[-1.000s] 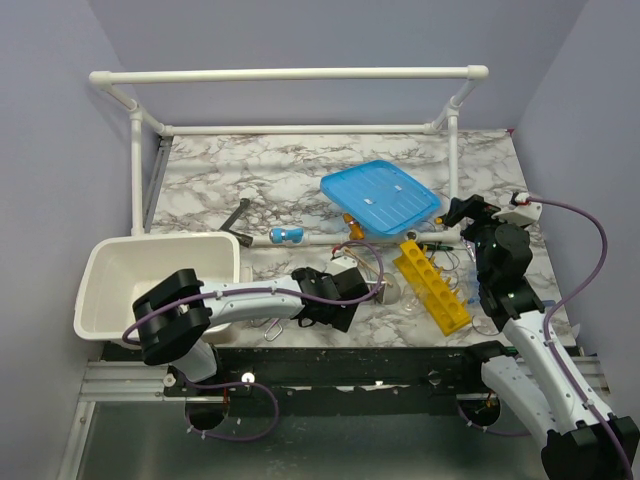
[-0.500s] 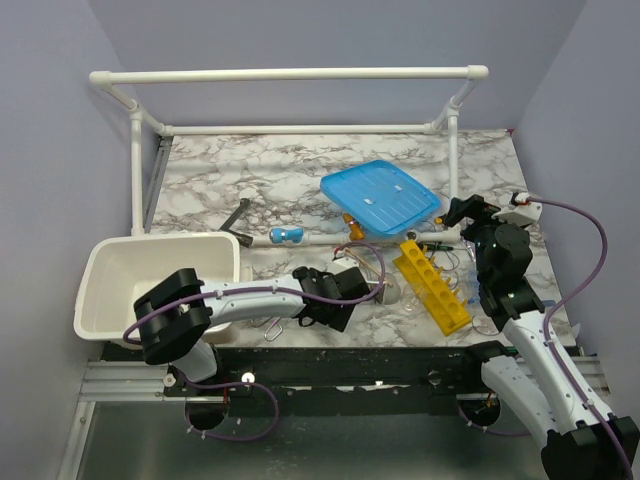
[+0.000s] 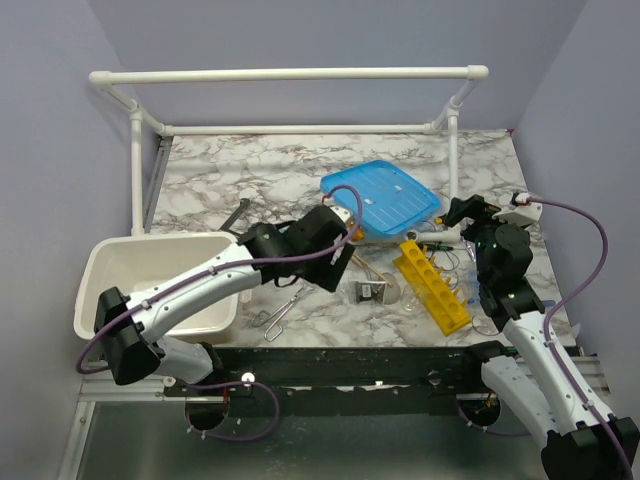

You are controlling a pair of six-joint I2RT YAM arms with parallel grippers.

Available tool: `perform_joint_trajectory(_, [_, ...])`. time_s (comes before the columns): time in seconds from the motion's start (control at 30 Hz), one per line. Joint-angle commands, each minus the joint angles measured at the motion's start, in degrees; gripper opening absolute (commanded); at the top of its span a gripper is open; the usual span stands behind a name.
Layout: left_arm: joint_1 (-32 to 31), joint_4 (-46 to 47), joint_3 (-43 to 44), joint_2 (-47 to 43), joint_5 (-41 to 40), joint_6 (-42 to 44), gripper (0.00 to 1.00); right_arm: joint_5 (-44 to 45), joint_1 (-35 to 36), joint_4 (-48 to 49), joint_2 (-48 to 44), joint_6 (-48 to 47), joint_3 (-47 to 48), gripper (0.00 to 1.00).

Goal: Organize the chemistry lab equipment

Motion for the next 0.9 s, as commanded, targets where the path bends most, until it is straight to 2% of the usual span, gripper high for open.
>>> perform_joint_trajectory(0.0, [7.91, -11.10, 7.00, -3.26, 3.42, 8.50, 0.40, 0.33, -0.25, -0.47, -0.33, -0.16, 1.34, 1.00])
perform_joint_trajectory(0.27, [23.73, -18.25, 11.53, -8.41, -3.06, 13.65, 0.40, 0.16, -0.29, -0.29, 0.34, 0.07, 1.45, 1.00])
perform_joint_trajectory(0.37, [32.27, -17.35, 11.61, -11.62, -2.63, 14.64, 0.42, -0.09, -0.25, -0.28, 0.59, 0.10, 1.60, 1.00])
perform_joint_trajectory(0.63, [47.58, -15.58, 8.71, -18.25, -2.53, 17.83, 0.42, -0.59, -0.24, 0.19, 1.63, 0.22, 1.76, 1.00])
perform_joint_trajectory(0.73, [50.61, -14.68, 4.21, -19.65, -1.18, 17.02, 0.42, -0.62, -0.25, 0.40, 1.95, 0.30, 1.69, 1.00])
perform_joint_trajectory(0.87, [51.32, -11.77, -3.18, -23.10, -0.98, 13.87, 0.41, -0.85, -0.28, 0.64, 2.44, 0.33, 1.71, 1.00])
